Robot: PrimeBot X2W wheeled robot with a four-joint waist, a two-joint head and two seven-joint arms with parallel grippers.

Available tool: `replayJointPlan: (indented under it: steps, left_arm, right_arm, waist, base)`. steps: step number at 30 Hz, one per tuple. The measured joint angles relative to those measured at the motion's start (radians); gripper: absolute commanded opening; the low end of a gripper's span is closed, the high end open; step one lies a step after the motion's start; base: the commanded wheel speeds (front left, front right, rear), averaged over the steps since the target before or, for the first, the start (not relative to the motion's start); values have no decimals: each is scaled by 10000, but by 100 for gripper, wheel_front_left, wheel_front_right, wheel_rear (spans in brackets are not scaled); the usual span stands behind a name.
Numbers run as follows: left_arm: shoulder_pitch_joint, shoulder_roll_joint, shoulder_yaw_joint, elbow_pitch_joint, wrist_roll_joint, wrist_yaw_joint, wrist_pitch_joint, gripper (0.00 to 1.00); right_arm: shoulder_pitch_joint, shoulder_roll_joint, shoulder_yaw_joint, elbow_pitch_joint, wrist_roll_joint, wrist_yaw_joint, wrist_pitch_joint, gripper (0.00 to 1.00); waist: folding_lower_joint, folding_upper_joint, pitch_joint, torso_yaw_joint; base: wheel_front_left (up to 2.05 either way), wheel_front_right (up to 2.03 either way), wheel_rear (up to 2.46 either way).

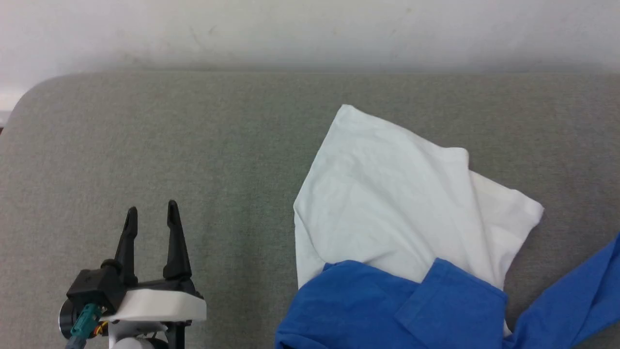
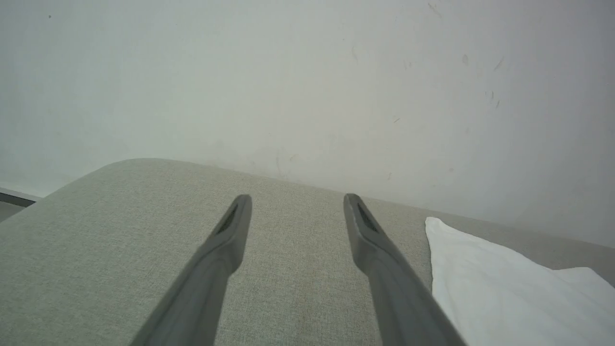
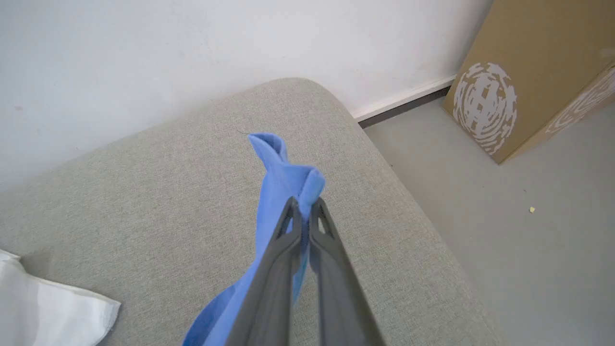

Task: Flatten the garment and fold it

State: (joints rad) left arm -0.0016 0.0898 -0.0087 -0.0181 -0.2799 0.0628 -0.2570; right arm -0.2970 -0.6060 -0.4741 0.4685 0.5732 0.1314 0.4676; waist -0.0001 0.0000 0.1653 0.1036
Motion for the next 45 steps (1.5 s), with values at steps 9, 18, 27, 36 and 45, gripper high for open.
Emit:
replayJointPlan:
  steps: [9, 18, 27, 36, 45]
  left_arm:
    - [519, 15, 96, 199, 27, -2, 2, 100]
    - [810, 36, 17, 178, -8, -4, 125, 100]
    - [816, 52, -203, 169, -19, -94, 249, 100]
    - [694, 46, -360, 408, -105, -171, 242, 100]
    - [564, 38, -299, 729, -199, -174, 182, 100]
  right_arm:
    - [1212, 1569, 1620, -4663, -554, 0, 708, 0]
    - [2078, 5001, 4640, -6349, -1124, 0, 928, 0]
    - [2257, 5507, 7582, -4604, -435, 0, -178, 0]
    - [1419, 5544, 10995, -2153, 897, 0, -2146, 76]
    - [755, 5544, 11308, -1818, 397, 0, -4640, 100]
  waist:
    - [-1, 1, -1044, -470]
    - [-1, 0, -1963, -668]
    - [1, 0, -2087, -352]
    - [2, 0, -1587, 14]
    - [3, 0, -1330, 91]
  base:
    - [0, 0, 0]
    - [0, 0, 0]
    - [0, 0, 0]
    - [0, 0, 0]
    - [0, 0, 0]
